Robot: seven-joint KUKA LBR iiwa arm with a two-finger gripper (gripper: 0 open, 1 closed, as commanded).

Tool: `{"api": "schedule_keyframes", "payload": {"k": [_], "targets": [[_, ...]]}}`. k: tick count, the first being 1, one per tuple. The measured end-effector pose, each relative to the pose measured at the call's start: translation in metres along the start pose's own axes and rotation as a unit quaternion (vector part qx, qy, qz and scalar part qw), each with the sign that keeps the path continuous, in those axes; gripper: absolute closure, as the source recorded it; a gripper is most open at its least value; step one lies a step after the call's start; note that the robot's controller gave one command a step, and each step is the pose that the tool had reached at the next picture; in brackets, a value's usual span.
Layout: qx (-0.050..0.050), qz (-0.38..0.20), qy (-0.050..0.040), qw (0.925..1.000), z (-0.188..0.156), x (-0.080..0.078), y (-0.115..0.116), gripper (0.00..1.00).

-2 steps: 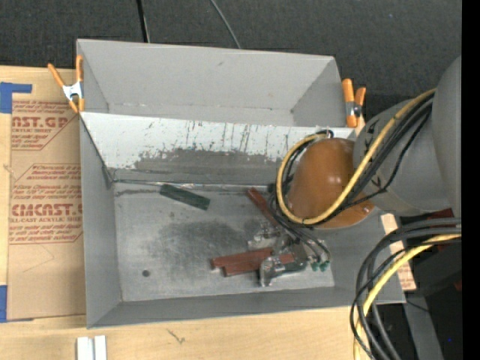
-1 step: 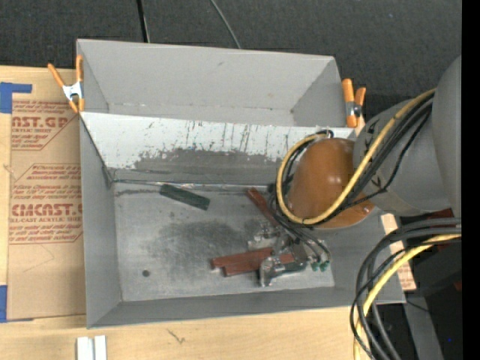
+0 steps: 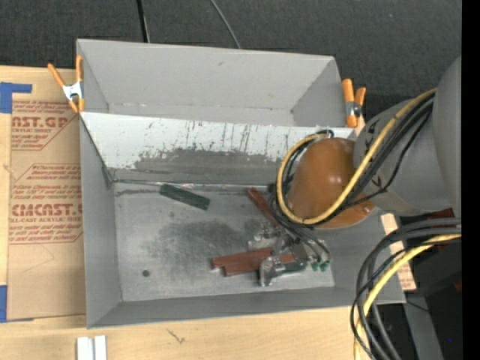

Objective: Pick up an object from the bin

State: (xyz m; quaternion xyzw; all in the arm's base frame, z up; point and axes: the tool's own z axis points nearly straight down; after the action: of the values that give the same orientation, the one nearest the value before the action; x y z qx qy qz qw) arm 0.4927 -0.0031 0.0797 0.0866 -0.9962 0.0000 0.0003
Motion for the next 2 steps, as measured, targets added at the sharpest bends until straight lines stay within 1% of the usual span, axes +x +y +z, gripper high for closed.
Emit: {"api": "schedule_keyframes", "payload": {"k": [2], "targets": [[0.000,0.000,0.0005,1.0000,-0.0090,0.0007,0.0004,1.00]]}}
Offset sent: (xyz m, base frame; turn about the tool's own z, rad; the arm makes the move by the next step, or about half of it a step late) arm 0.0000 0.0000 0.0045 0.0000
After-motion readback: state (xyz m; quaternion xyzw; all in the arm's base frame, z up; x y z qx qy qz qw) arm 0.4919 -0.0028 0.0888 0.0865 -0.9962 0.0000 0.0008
